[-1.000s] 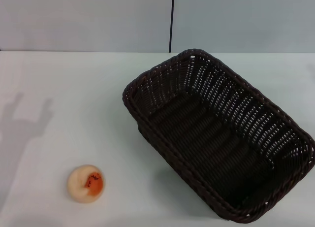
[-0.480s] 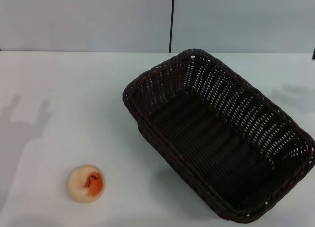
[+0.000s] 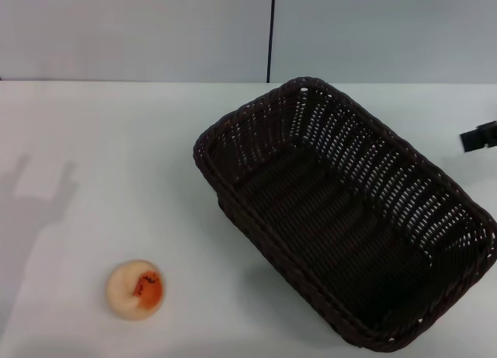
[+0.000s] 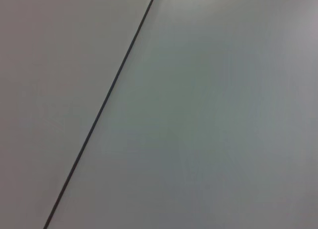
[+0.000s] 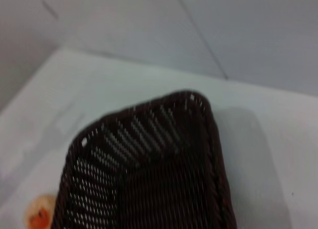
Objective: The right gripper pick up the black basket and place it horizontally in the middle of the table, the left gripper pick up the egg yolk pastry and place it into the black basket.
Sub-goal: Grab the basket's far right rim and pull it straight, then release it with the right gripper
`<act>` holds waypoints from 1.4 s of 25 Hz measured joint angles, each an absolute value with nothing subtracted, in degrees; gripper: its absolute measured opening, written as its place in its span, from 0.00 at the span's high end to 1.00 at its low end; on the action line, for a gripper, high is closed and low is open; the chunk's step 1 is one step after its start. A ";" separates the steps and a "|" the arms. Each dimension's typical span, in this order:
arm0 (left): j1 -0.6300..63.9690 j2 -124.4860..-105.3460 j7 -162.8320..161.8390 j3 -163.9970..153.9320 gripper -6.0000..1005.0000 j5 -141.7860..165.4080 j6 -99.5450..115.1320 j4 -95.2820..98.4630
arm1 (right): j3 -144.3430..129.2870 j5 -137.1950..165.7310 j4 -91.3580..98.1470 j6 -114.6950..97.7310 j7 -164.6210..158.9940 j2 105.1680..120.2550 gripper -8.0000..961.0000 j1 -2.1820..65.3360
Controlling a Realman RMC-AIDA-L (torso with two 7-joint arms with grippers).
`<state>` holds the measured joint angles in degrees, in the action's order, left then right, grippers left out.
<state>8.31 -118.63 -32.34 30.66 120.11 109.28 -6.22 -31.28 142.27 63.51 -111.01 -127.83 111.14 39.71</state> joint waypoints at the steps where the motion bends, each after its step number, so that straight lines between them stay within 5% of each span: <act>1: 7.95 -118.60 -32.34 30.76 0.21 120.07 109.25 -6.51 | -34.72 144.55 63.45 -110.88 -128.46 111.07 0.37 41.52; 27: 8.60 -118.65 -32.35 30.59 0.22 120.04 107.72 -7.34 | -48.73 150.63 56.65 -100.24 -125.90 115.77 0.38 44.32; 35: 8.61 -118.65 -32.35 30.63 0.23 119.97 107.45 -7.57 | -48.21 148.80 56.74 -99.72 -124.14 115.80 0.72 43.84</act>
<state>8.61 -118.65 -32.35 30.63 119.97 107.45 -7.57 -48.21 148.80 56.74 -99.72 -124.14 115.80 43.84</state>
